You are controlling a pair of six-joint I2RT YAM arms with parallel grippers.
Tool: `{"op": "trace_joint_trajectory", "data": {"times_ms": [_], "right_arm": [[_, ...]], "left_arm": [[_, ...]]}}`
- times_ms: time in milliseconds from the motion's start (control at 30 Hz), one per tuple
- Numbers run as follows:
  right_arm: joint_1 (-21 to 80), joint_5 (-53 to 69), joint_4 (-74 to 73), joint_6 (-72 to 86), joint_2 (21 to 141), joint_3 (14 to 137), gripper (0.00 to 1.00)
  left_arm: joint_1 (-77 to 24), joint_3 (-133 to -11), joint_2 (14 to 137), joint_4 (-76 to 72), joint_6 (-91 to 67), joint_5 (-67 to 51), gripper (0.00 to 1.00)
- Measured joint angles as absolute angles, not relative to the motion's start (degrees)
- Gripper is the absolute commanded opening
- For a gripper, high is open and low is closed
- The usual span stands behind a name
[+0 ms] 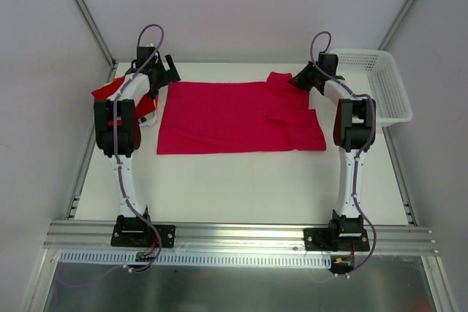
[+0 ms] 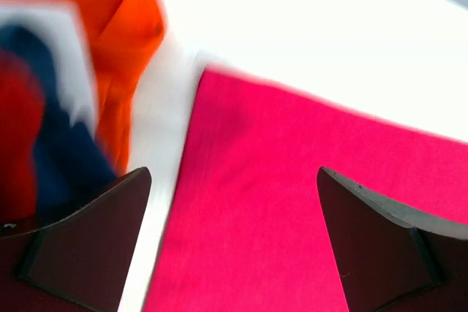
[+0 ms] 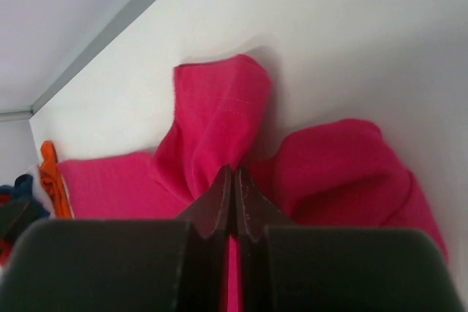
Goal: Fold and stack the t-shirts
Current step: Grap the side of the flattened tshirt furthest away from the robot with both arms
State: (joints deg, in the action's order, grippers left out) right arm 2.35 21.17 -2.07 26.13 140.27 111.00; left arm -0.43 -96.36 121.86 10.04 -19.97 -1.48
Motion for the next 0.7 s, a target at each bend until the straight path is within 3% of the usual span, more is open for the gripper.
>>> {"op": "trace_joint_trajectory", "data": {"times_ms": [300, 700], "right_arm": [[2.7, 23.9, 2.3, 26.4, 132.6, 101.4, 0.0], [3.2, 26.0, 4.2, 26.6, 130.8, 96.7, 0.0]], "left_arm": [[3.9, -115.9, 139.5, 13.0, -23.3, -20.1, 0.99], [5.0, -124.7, 144.5, 16.7, -28.8, -21.3, 0.98]]}}
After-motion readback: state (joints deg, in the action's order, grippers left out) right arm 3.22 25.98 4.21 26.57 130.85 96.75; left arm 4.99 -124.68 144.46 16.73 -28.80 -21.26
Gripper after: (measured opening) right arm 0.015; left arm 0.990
